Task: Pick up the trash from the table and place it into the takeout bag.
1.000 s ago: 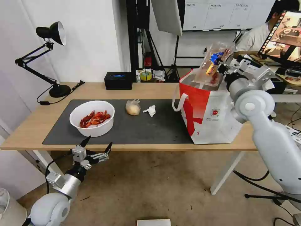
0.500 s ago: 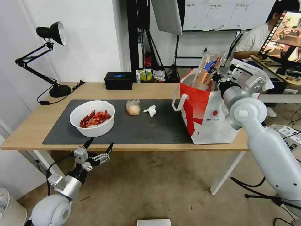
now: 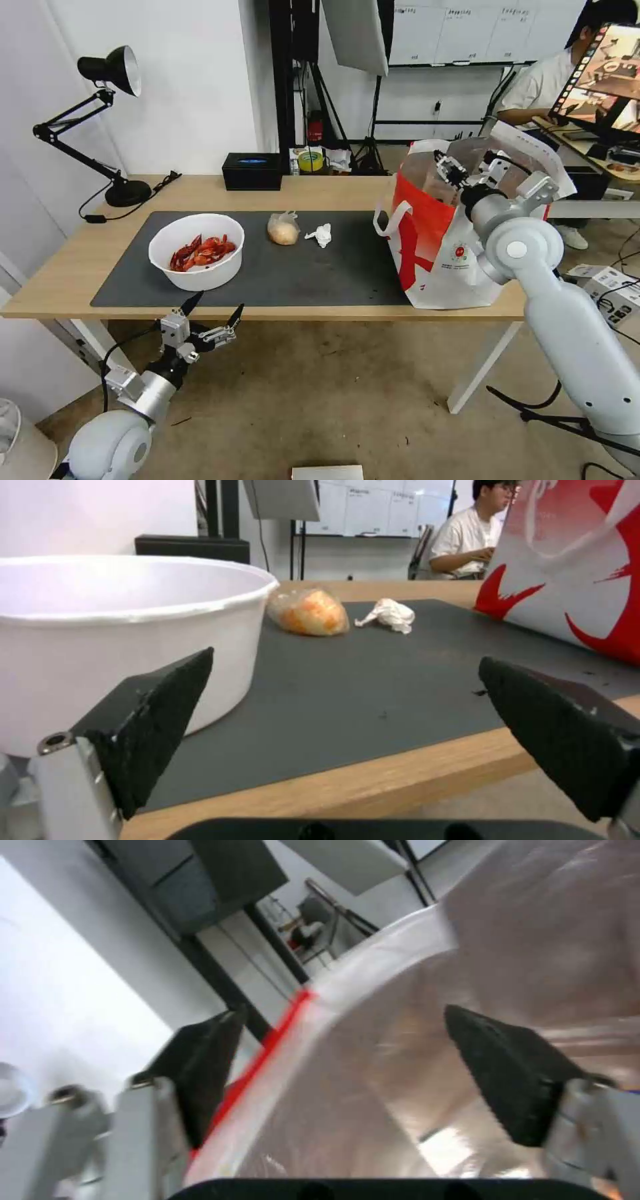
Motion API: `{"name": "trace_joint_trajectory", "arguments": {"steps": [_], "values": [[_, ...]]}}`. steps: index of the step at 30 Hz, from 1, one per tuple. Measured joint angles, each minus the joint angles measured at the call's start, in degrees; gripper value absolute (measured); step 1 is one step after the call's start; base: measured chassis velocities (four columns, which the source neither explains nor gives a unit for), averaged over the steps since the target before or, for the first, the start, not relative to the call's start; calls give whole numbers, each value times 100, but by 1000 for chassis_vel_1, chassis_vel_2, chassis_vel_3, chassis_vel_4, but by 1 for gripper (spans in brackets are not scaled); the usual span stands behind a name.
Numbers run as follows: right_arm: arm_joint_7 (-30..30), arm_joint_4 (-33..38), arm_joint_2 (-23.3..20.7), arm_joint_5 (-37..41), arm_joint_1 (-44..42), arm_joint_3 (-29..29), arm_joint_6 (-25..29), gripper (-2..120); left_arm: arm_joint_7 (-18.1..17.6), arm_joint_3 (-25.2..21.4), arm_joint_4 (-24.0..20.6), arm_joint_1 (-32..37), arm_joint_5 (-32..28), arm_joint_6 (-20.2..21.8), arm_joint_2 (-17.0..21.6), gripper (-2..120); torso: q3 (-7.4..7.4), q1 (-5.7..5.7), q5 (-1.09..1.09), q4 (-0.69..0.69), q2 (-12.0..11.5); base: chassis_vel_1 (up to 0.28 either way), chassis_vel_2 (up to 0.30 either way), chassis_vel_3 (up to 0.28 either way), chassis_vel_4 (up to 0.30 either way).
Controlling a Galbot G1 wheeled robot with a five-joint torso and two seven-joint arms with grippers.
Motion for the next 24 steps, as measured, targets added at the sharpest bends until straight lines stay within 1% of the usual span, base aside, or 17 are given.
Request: {"name": "trace_joint_trajectory", "arguments": {"steps": [1,2,3,5,11,12,15,16,17,18,19,21,22,24], "values": [[-20,15,1,24,8,-7,-2,83,-1,-10,-1,-1,-3,1,6,100,0,0,0,0,0,0,0,0,0],[-59,46,1,46,26,-31,-6,89,-3,-28,-3,-1,-6,2,10,100,0,0,0,0,0,0,0,0,0],[-59,46,1,46,26,-31,-6,89,-3,-28,-3,-1,-6,2,10,100,0,0,0,0,0,0,0,0,0],[-108,100,-1,51,50,-59,-12,98,-5,-43,-15,2,-7,2,3,100,0,0,0,0,0,0,0,0,0],[-319,236,-73,33,66,-83,-39,100,-12,-51,-47,11,-1,4,-45,100,0,0,0,0,0,0,0,0,0],[-469,309,-113,13,60,-87,-43,100,-18,-58,-50,12,1,4,-54,100,0,0,0,0,0,0,0,0,0],[-498,322,-119,11,59,-88,-43,100,-20,-59,-51,13,1,4,-55,100,0,0,0,1,0,0,0,0,0],[-953,538,-221,-49,27,-135,-44,100,-29,-92,-54,18,1,4,-61,100,0,0,0,0,0,0,0,0,0],[-967,545,-223,-54,27,-138,-44,100,-30,-93,-54,19,2,4,-61,100,0,0,0,0,0,0,0,0,0],[-1182,636,-257,-191,6,-192,-43,100,-32,-109,-58,21,1,4,-61,100,0,0,0,0,0,0,0,0,0],[-1182,636,-257,-191,6,-192,-43,100,-32,-109,-58,21,1,4,-61,100,0,0,0,0,0,0,0,0,0],[-1584,765,-315,-738,-77,-307,-42,100,-139,-137,-63,17,0,3,-63,100,0,0,0,1,0,0,0,0,0],[-1584,765,-315,-738,-77,-307,-42,100,-139,-137,-63,17,0,3,-63,100,0,0,0,1,0,0,0,0,0],[-1946,866,-395,-1416,-210,-396,-42,100,-256,-172,-62,8,0,-4,-66,100,0,0,0,1,0,0,0,0,0]]}}
